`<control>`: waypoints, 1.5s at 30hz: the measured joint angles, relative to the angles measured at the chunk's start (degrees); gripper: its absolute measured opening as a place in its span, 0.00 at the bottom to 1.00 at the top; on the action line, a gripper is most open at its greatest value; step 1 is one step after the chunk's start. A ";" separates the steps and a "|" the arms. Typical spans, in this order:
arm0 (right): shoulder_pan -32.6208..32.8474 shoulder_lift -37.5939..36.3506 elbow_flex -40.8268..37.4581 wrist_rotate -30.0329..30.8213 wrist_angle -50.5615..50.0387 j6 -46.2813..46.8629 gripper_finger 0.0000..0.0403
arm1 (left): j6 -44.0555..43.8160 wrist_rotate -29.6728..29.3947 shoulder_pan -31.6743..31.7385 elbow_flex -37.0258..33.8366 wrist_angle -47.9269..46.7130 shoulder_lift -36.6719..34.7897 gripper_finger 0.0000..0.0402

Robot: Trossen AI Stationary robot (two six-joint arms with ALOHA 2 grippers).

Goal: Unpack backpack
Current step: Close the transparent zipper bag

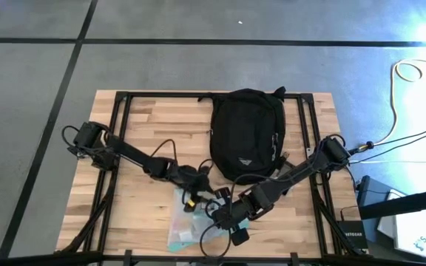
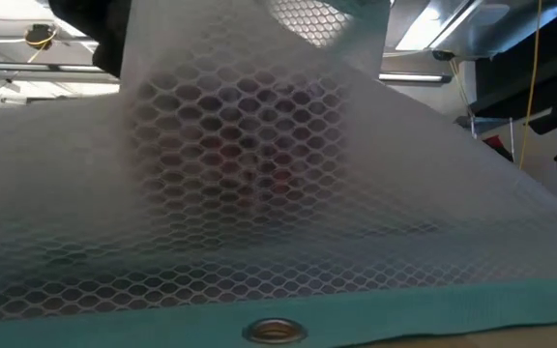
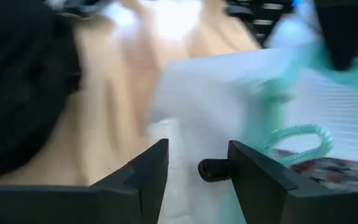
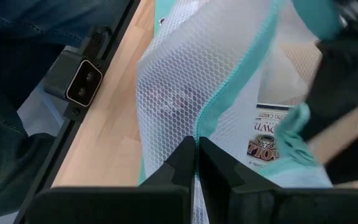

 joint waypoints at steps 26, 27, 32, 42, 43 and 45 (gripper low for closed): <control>-0.37 0.00 0.00 0.48 -0.10 -0.09 0.00 | -1.44 -8.17 -3.93 0.13 4.15 0.87 0.36; -0.54 0.00 0.00 0.48 -0.09 -0.10 0.00 | -1.61 -8.64 -3.91 0.12 4.32 0.87 0.36; -1.14 0.00 0.00 0.41 -0.09 -0.13 0.00 | -1.49 -10.67 -3.91 0.12 4.49 0.90 0.36; -1.03 -2.03 0.01 2.65 -1.98 0.39 0.08 | -1.39 -13.23 -3.86 0.12 3.78 0.98 0.18; -1.03 -2.41 0.09 2.98 -2.26 0.33 0.10 | -1.39 -13.24 -3.85 0.12 3.69 0.98 0.14; -1.05 -2.98 0.09 4.72 -3.67 -0.42 0.18 | -1.39 -12.95 -3.85 0.12 3.71 0.98 0.07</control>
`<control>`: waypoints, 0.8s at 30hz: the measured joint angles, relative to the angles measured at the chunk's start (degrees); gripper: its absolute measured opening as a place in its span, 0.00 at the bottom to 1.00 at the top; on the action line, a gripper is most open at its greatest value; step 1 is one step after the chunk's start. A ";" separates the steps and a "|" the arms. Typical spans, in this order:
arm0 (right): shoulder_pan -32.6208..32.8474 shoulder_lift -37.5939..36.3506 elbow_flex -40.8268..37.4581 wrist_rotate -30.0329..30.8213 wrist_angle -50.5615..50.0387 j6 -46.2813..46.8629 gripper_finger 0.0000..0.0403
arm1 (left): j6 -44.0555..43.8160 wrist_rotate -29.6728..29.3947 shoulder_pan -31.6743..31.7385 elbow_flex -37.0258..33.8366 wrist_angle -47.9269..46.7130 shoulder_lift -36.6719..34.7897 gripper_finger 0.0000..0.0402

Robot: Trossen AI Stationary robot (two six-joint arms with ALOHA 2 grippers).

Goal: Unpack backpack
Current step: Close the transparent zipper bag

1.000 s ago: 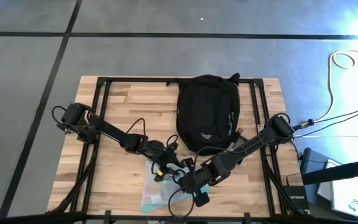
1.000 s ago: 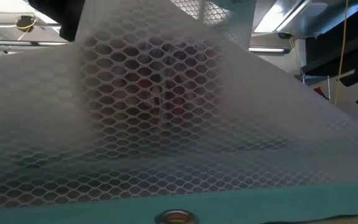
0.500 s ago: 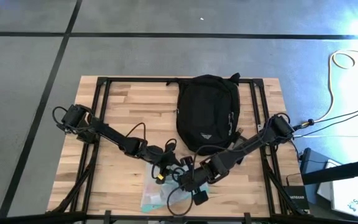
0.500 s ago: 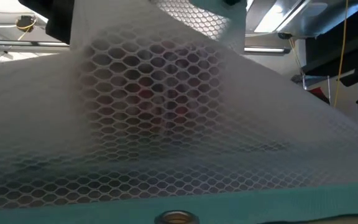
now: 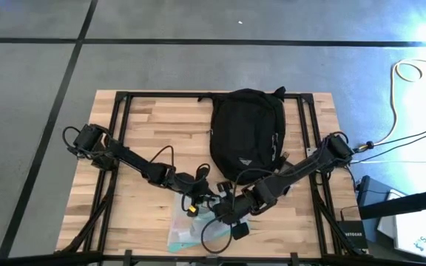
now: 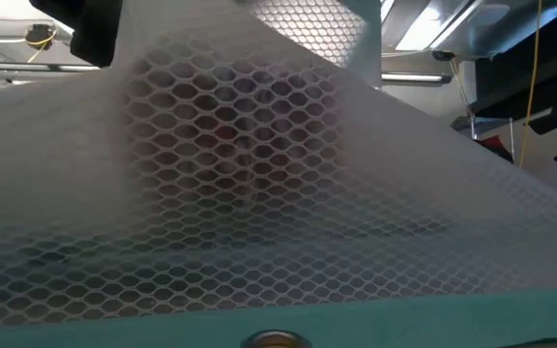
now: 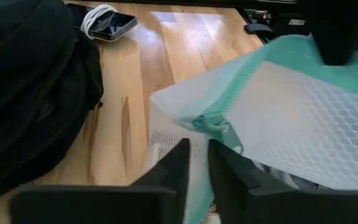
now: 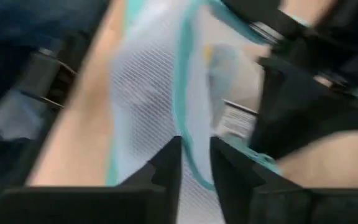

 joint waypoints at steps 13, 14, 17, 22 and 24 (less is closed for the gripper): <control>-5.46 -3.12 -0.04 14.27 -14.67 -6.27 0.52 | 0.01 2.03 -0.60 -0.02 0.54 0.00 0.02; -6.05 -3.47 -0.02 14.21 -15.12 -6.69 0.52 | 0.03 2.05 -0.60 0.00 0.53 0.00 0.02; -8.10 -3.54 -0.15 14.06 -17.50 -6.82 0.51 | 0.02 2.05 -0.62 -0.02 0.76 0.00 0.02; -10.84 -3.50 -5.02 -3.21 -9.29 -6.16 0.47 | 0.49 2.05 -1.33 -0.02 0.87 0.00 0.02; -11.48 -3.52 -7.04 -12.27 -7.71 -5.91 0.46 | 1.51 2.08 -1.78 -0.02 0.89 0.00 0.02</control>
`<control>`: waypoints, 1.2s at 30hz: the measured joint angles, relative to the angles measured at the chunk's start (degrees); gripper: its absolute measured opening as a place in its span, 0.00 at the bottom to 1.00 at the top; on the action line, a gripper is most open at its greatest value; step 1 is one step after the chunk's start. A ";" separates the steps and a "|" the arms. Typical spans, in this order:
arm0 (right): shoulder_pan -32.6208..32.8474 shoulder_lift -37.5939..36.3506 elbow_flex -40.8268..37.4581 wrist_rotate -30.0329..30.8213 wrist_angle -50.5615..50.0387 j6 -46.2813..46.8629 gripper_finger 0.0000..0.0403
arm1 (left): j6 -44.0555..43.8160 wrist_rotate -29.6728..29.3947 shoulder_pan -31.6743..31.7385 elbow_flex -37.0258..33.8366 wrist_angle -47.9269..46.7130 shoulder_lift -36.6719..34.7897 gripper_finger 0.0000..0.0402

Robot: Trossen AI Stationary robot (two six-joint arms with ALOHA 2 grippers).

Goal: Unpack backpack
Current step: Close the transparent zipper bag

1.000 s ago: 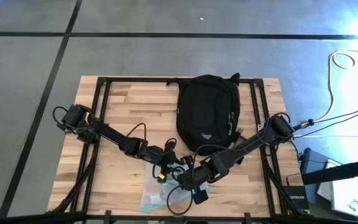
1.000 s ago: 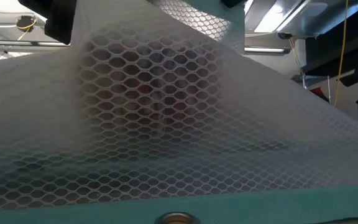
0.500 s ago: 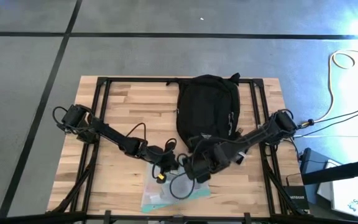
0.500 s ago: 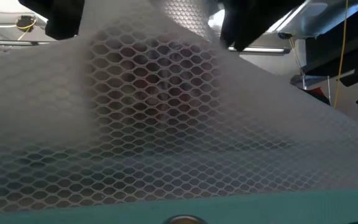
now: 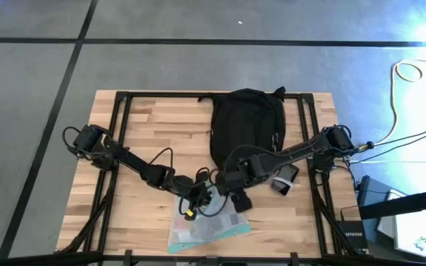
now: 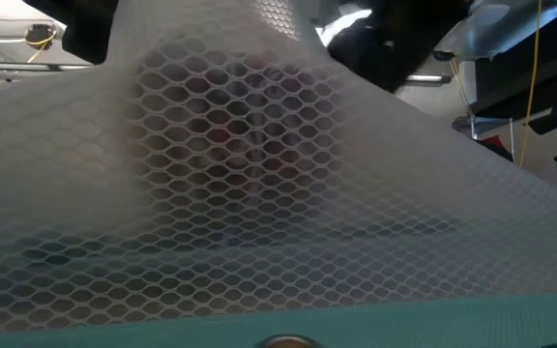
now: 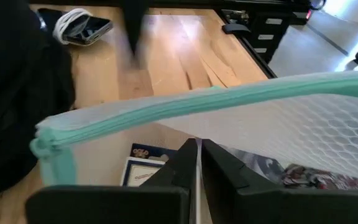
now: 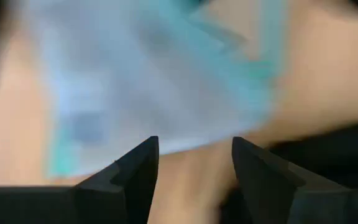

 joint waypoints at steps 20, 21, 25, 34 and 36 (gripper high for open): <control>-5.66 -13.88 -40.41 -3.63 59.68 25.70 0.43 | 2.72 -0.01 -0.44 0.00 1.08 0.00 0.02; -5.89 -13.88 -41.14 -3.89 60.24 25.89 0.44 | 2.74 -0.02 -0.44 0.00 1.11 0.00 0.02; -5.80 -13.86 -42.58 -3.31 60.89 26.12 0.50 | 2.78 -0.02 -0.44 0.00 1.10 0.00 0.02; -4.83 -10.48 -43.49 -4.84 73.70 26.60 0.52 | 2.60 -0.24 -0.49 0.00 0.83 0.00 0.02; -4.14 -8.23 -43.49 -4.63 77.94 27.23 0.51 | 2.60 -0.24 -0.47 0.00 0.74 0.00 0.02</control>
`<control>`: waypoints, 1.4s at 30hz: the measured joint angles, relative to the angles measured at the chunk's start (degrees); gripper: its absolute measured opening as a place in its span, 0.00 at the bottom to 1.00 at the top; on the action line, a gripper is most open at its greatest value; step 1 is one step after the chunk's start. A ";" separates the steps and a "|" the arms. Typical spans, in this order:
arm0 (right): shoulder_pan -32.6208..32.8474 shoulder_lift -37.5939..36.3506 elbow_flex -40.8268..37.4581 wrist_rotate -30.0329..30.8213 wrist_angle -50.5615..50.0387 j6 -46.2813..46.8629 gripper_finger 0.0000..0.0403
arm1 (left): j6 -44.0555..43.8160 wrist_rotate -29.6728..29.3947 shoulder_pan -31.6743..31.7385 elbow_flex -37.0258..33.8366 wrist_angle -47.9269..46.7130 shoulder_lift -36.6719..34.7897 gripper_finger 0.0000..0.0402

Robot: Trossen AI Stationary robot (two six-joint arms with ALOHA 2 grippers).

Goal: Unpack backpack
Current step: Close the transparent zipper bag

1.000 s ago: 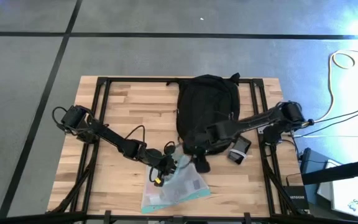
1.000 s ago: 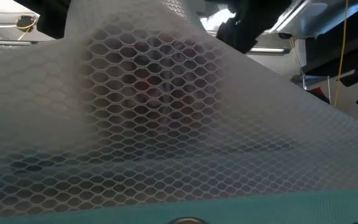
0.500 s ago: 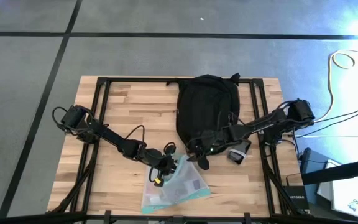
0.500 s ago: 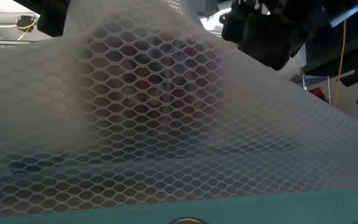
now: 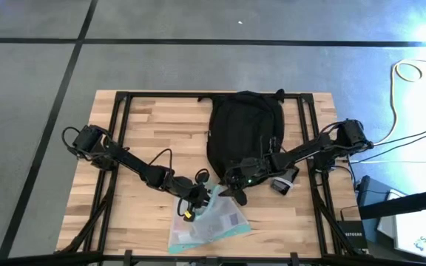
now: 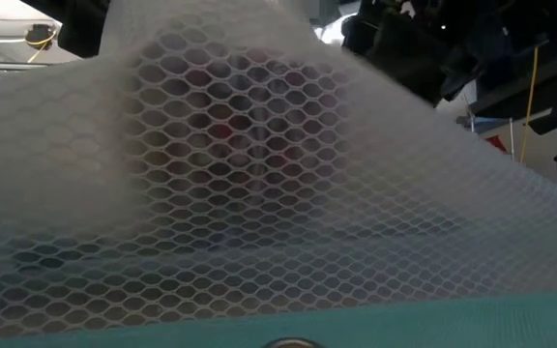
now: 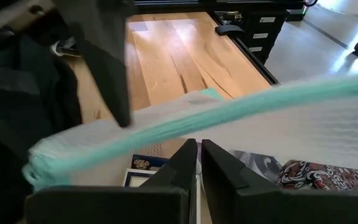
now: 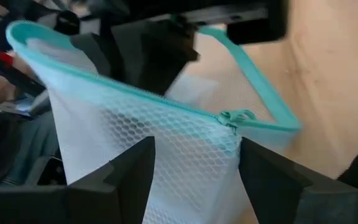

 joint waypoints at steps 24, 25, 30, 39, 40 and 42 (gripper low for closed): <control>0.65 6.74 0.72 -10.94 6.84 -2.76 0.02 | -2.98 1.99 -0.28 0.00 -10.56 -0.20 0.02; 0.65 6.36 0.72 -10.90 6.34 -3.15 0.01 | -2.85 2.00 -0.31 0.00 -12.16 -0.45 0.02; 0.70 0.45 0.63 -7.26 1.21 -8.48 0.00 | -3.89 1.61 -0.22 -0.02 -19.38 -2.66 0.02; 0.72 -15.30 0.65 7.77 -8.00 -20.72 0.00 | -2.56 -4.74 -0.24 -0.01 -27.75 -11.50 0.02; 0.72 -16.18 0.66 8.84 -8.57 -21.46 0.00 | -2.47 -5.94 -0.24 -0.02 -27.93 -12.74 0.02; 0.72 -17.16 0.66 10.14 -8.63 -22.59 0.00 | -2.05 -8.77 -0.24 0.00 -28.29 -14.99 0.02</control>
